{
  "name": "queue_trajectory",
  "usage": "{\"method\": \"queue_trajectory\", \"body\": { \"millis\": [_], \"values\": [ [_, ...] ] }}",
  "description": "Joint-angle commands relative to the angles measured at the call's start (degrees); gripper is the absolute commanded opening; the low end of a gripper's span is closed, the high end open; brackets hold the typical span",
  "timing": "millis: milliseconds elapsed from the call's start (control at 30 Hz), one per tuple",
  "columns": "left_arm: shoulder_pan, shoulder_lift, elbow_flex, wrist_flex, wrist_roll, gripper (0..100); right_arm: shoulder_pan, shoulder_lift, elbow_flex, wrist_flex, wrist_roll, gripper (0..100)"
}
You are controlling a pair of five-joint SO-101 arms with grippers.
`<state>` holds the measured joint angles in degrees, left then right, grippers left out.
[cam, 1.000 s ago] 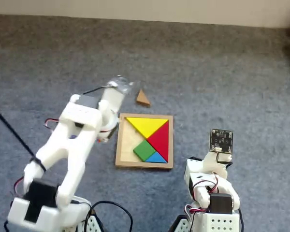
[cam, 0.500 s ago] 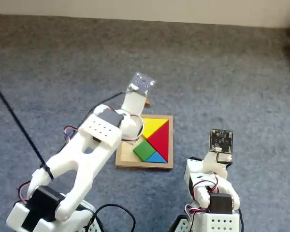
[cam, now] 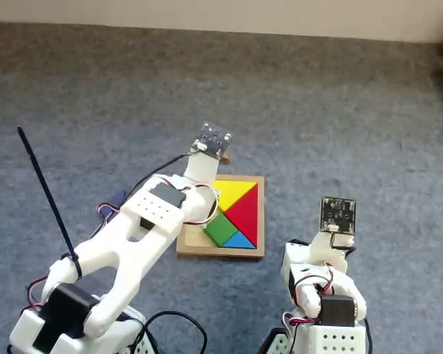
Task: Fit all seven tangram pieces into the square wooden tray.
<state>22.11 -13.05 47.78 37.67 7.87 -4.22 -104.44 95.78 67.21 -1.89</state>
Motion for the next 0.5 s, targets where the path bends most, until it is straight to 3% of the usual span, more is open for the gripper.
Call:
{"method": "queue_trajectory", "body": {
  "millis": [0, 233, 467],
  "values": [
    [1.10, -2.33, 0.40, -0.79, 0.35, 1, 0.66, -0.75, 8.04, 0.40, -0.53, 0.5],
    [1.10, -2.33, 0.40, -0.62, 0.26, 3, 0.66, -0.75, 8.04, 0.40, -0.53, 0.5],
    [1.01, -2.24, 0.57, -0.62, 0.62, 22, 0.66, -0.75, 8.04, 0.40, -0.53, 0.5]
  ]
}}
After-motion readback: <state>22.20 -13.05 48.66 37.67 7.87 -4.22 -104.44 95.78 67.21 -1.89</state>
